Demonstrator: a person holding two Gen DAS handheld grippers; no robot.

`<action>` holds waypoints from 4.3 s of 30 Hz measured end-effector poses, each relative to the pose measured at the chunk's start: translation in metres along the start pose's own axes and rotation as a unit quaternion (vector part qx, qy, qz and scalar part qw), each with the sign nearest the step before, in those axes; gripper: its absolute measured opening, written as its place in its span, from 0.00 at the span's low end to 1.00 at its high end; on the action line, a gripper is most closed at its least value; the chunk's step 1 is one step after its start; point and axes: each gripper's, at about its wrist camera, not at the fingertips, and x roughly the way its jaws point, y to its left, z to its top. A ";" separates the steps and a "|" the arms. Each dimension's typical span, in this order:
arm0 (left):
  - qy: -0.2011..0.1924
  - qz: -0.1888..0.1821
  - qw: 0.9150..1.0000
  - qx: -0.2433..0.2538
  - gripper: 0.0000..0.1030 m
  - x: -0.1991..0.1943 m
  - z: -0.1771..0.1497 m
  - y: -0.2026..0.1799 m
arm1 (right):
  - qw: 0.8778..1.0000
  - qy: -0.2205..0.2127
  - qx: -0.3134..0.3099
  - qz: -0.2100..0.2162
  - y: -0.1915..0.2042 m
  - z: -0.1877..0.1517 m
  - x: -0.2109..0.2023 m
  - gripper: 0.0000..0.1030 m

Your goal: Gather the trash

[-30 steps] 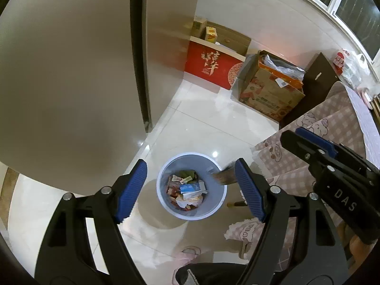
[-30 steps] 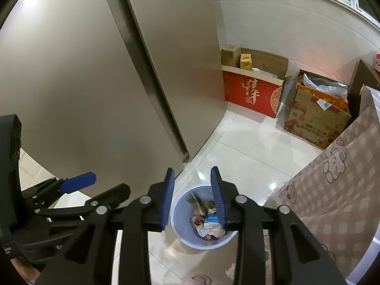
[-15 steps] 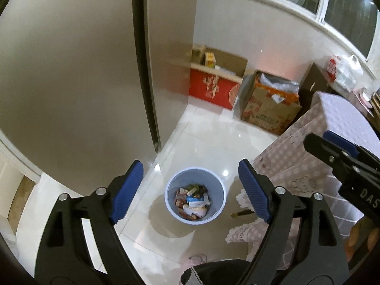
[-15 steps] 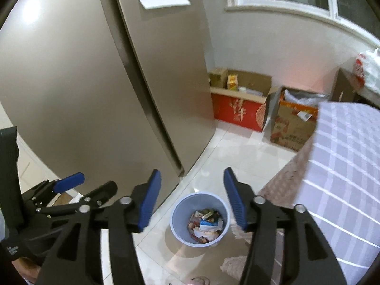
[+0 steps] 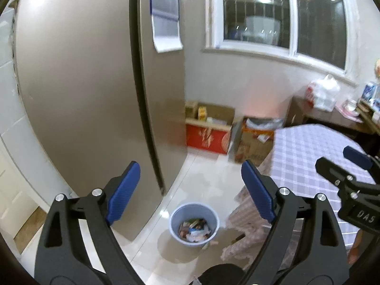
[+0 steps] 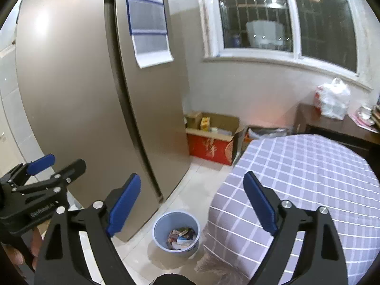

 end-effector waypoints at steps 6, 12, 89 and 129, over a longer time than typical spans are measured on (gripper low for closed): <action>-0.062 -0.004 0.998 0.015 0.88 -0.062 0.006 -0.018 | 0.998 -0.054 -0.006 -0.022 -0.002 -0.003 -0.064 0.90; -0.093 -0.015 0.995 0.025 0.89 -0.098 0.005 -0.034 | 0.994 -0.097 -0.012 -0.039 -0.001 -0.007 -0.108 0.91; -0.129 -0.030 0.991 0.037 0.91 -0.132 -0.011 -0.063 | 0.990 -0.129 -0.015 -0.058 -0.008 -0.018 -0.148 0.92; -0.116 -0.043 0.992 0.038 0.91 -0.128 -0.024 -0.062 | 0.993 -0.104 -0.008 -0.054 -0.011 -0.027 -0.144 0.92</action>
